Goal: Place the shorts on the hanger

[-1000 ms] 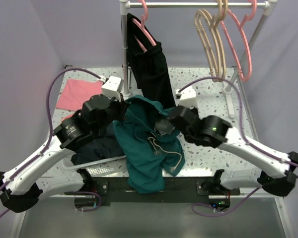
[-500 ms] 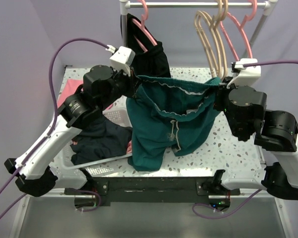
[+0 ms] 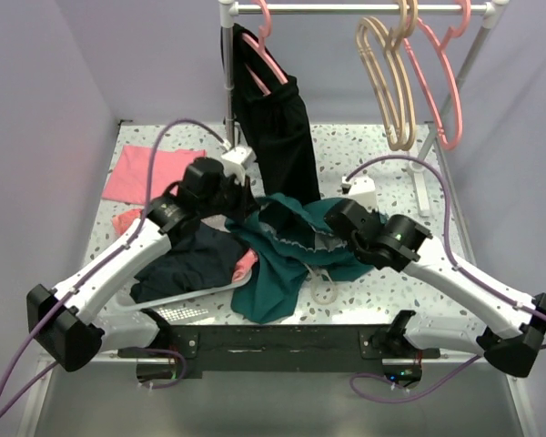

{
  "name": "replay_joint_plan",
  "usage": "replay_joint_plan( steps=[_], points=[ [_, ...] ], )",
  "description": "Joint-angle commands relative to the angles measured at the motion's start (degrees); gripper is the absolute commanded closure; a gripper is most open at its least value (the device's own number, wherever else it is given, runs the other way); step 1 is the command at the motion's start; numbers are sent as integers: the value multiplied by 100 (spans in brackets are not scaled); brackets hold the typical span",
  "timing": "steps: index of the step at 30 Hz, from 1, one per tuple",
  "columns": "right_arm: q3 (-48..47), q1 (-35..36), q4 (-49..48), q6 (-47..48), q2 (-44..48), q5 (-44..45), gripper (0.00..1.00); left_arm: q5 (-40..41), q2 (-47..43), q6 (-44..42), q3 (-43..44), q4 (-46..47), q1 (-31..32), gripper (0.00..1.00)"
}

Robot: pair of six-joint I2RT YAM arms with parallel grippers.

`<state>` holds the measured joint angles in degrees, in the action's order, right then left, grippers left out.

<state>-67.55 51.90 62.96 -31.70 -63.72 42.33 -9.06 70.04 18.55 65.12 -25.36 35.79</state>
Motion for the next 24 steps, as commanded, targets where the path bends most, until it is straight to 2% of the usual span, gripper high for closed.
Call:
replay_joint_plan(
  steps=[1,2,5,8,13,15,17,21,24],
  points=[
    [365,-286,-899,-205,229,-1041,98,-614,-219,491,-1035,970,-2,100],
    [296,-277,-908,-161,124,-1207,85,-632,-219,553,-1132,1042,-11,100],
    [-213,-277,-794,32,114,-1366,60,-553,-166,782,-1379,1297,-2,100],
    [-785,-286,-820,234,298,-1516,45,-307,-149,1036,-1494,1455,7,100],
    [-2356,-286,-715,700,186,-1079,34,-96,-140,1327,-1529,1587,77,100],
    [-3355,-286,-558,1059,-295,-658,33,-26,-148,1345,-1485,1561,95,100],
    [-3956,-373,-548,1393,-692,-576,33,53,-157,1345,-1450,1482,112,100],
    [-5781,-1267,-338,2044,-1747,-1181,35,141,-245,1318,-1415,1386,112,100],
    [-6715,-1900,-162,2185,-2319,-1393,35,159,-263,1248,-1309,1263,112,100]
  ],
)
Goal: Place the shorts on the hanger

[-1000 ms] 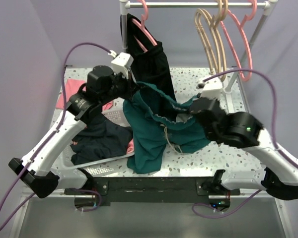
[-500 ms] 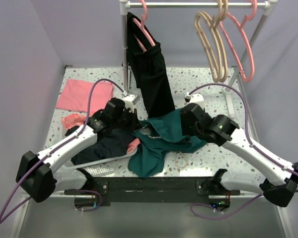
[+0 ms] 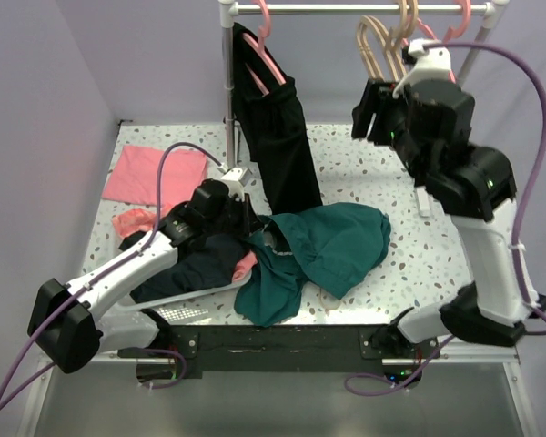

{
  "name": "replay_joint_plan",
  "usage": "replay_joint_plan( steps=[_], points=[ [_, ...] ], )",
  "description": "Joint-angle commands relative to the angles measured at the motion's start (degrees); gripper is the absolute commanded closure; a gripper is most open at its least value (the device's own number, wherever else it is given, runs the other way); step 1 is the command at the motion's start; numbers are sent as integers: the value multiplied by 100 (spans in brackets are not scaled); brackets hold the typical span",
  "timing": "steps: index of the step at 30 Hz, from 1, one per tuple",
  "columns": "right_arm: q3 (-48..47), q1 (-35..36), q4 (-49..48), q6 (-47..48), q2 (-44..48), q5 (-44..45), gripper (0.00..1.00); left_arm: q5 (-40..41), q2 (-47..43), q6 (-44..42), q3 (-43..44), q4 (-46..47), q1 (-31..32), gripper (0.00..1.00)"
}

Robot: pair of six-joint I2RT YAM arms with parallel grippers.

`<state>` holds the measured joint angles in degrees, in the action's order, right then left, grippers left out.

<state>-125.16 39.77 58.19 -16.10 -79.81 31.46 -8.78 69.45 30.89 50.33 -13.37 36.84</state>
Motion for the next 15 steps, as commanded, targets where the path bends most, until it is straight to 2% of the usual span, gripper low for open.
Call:
replay_joint_plan(
  steps=[1,3,9,15],
  points=[
    [-1079,-846,333,617,-859,-394,36,148,-213,-4,197,27,7,100],
    [-1229,-1215,333,608,-939,-834,36,174,-221,-66,250,-52,7,100],
    [-773,-1717,70,739,-905,-1134,39,262,-265,-127,285,-149,7,100],
    [-360,-1753,-212,845,-694,-1055,40,271,-248,-128,250,-105,16,100]
  ],
)
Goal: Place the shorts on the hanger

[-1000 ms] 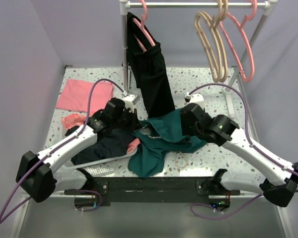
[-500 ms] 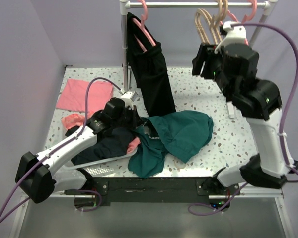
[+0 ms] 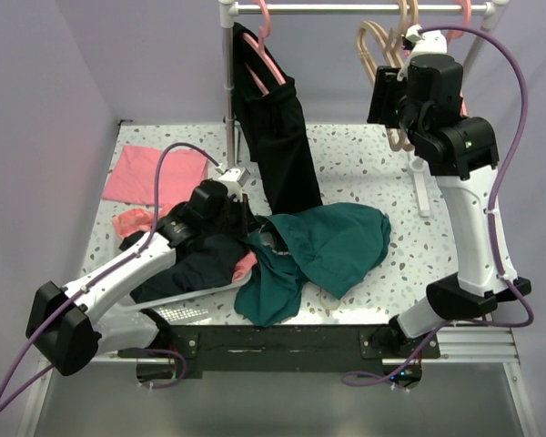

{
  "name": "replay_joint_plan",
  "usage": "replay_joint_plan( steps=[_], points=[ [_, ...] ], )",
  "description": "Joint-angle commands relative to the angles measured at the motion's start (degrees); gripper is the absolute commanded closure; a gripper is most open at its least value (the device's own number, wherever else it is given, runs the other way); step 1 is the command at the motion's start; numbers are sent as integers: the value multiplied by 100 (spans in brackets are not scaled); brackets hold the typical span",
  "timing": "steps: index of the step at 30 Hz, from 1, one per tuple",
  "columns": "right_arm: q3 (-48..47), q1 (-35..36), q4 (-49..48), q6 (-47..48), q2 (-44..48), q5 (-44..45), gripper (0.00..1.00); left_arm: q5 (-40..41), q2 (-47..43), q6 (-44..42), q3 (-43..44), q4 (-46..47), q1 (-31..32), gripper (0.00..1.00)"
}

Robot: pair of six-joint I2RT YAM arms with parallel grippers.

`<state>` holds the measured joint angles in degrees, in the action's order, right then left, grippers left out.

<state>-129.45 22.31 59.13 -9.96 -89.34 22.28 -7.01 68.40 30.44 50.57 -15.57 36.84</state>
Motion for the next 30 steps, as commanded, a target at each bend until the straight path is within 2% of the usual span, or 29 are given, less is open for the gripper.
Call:
replay_joint_plan(
  steps=[1,9,26,30],
  points=[
    [77,-24,-297,240,251,-93,40,85,-143,-82,226,116,8,100],
    [508,-156,-552,398,312,259,40,68,-152,-134,217,98,7,100],
    [1036,-516,-903,433,198,-40,41,129,-178,-187,199,28,7,100],
    [974,-692,-930,477,58,-48,46,173,-187,-222,191,-42,7,100]
  ],
)
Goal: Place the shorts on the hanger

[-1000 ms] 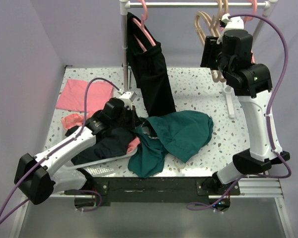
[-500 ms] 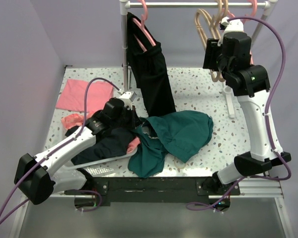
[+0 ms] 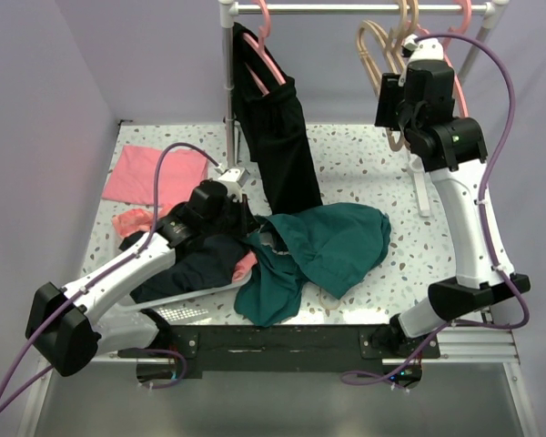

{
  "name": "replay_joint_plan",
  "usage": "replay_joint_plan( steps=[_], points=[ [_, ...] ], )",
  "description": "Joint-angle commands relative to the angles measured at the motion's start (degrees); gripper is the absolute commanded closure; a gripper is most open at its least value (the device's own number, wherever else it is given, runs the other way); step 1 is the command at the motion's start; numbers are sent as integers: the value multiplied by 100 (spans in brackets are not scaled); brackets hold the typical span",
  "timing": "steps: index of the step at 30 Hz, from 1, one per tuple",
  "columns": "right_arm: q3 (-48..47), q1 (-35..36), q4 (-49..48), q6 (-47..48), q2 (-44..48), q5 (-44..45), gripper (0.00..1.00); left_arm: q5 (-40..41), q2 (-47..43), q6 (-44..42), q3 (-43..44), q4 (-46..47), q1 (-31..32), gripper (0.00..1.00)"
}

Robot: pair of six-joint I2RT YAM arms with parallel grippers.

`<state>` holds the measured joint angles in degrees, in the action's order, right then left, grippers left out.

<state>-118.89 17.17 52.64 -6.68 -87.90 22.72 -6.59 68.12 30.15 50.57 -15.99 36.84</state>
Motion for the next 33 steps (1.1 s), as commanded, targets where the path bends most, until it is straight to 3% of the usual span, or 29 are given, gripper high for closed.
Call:
replay_joint_plan(
  steps=[1,10,17,33],
  points=[
    [-108,-283,-290,140,-96,-266,48,132,-176,-203,190,-9,-1,100],
    [-230,-407,-571,290,-324,-795,71,193,-211,-255,190,-80,7,100],
    [-416,-407,-694,378,-386,-945,100,246,-246,-299,217,-168,7,100],
    [-189,-249,-896,185,184,-1806,100,466,-211,-440,357,-370,7,100]
  ],
)
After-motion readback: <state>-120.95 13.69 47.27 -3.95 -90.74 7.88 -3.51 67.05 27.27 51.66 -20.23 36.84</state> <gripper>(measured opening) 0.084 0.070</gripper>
